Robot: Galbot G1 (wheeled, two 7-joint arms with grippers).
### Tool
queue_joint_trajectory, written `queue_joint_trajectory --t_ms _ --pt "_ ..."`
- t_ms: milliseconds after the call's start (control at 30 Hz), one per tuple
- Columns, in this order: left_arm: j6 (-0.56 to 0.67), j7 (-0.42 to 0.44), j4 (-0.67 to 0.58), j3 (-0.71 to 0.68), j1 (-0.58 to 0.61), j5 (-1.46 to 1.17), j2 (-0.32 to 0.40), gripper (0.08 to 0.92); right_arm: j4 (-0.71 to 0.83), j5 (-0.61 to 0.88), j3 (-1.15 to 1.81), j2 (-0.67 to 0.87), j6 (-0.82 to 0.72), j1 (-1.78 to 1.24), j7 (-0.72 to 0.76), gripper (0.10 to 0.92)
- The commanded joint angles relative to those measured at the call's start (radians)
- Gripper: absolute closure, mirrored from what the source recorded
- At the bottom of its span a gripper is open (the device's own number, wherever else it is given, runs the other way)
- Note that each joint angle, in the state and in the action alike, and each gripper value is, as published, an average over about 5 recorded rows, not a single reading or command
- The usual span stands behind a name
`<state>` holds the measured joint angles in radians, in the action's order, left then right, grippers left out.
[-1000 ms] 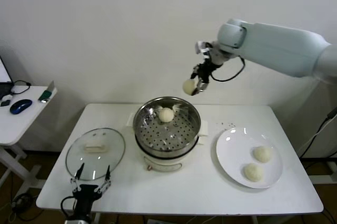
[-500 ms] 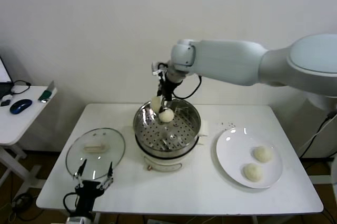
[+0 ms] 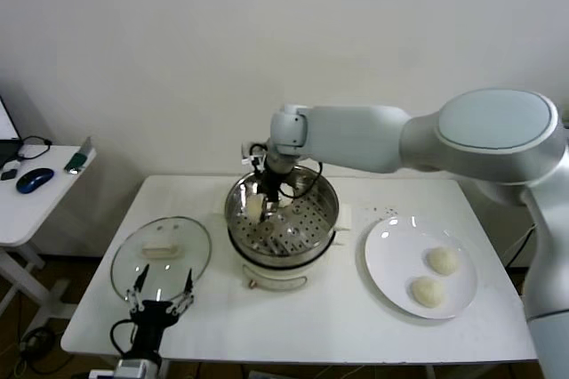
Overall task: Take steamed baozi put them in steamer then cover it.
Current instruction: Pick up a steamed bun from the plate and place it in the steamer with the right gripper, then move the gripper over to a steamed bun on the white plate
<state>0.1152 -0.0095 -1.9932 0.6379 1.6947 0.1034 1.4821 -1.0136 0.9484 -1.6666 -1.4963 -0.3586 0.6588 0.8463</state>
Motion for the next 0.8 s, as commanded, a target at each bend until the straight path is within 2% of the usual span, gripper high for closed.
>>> queue_joint_trajectory --t_ms 33,133,367,567,800 --pt "0.002 0.000 0.012 0.002 -0.006 0.002 0.001 0.177 0.010 -0.011 -0.002 -0.018 -0.003 -0.039 -0.003 0.329" --pt "0.001 0.000 0.014 0.002 -0.009 0.001 0.000 0.177 0.020 -0.016 0.000 -0.023 -0.002 -0.046 -0.001 0.320" --pt "-0.001 -0.001 0.020 0.003 -0.013 0.000 -0.001 0.177 0.021 -0.024 0.001 -0.017 -0.003 -0.038 0.018 0.210" --pt "-0.001 -0.002 0.022 0.007 -0.011 -0.005 -0.003 0.177 -0.014 -0.036 0.001 0.038 0.015 0.037 0.052 0.203" --pt "-0.002 -0.003 0.018 0.007 -0.007 -0.006 -0.007 0.177 -0.133 -0.029 -0.037 0.181 0.060 0.211 0.128 0.203"
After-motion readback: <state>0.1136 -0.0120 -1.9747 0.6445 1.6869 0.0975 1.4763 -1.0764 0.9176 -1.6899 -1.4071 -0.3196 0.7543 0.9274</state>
